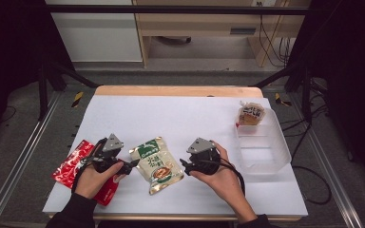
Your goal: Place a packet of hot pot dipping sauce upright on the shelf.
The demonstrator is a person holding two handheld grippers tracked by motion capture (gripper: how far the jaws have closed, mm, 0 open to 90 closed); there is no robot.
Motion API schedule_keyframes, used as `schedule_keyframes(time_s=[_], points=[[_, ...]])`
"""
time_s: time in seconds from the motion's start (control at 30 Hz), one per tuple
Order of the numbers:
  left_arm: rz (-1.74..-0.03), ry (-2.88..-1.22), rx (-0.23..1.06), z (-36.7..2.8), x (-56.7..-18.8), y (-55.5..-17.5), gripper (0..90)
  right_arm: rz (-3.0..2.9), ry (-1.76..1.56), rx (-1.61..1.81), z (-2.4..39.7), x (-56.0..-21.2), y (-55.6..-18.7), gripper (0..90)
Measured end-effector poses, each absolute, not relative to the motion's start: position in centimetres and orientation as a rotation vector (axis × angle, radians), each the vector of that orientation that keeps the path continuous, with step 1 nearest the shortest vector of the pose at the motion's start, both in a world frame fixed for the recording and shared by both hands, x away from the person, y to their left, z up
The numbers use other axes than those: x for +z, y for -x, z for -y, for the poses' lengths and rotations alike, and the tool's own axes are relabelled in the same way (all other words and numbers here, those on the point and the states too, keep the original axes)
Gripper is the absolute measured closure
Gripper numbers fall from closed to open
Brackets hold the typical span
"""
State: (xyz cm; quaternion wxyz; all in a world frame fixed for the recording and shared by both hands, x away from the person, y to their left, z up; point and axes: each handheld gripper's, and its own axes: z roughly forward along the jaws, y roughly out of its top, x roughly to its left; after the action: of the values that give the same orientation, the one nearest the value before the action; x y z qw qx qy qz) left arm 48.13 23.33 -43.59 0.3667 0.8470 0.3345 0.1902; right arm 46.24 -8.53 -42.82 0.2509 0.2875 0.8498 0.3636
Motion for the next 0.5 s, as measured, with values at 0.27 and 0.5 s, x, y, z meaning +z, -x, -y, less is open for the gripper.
schedule_keyframes(time_s=[0.27, 0.5], points=[[-0.870, -2.197, 0.462, -23.1, -44.3, -50.0, 13.1, -2.291, -0.823, 0.998, 9.0, -43.8, -45.5, 25.0], [-0.875, -2.274, 0.410, -22.8, -45.5, -50.4, 17.3, -2.317, -0.827, 0.964, 9.1, -44.7, -45.8, 24.5]])
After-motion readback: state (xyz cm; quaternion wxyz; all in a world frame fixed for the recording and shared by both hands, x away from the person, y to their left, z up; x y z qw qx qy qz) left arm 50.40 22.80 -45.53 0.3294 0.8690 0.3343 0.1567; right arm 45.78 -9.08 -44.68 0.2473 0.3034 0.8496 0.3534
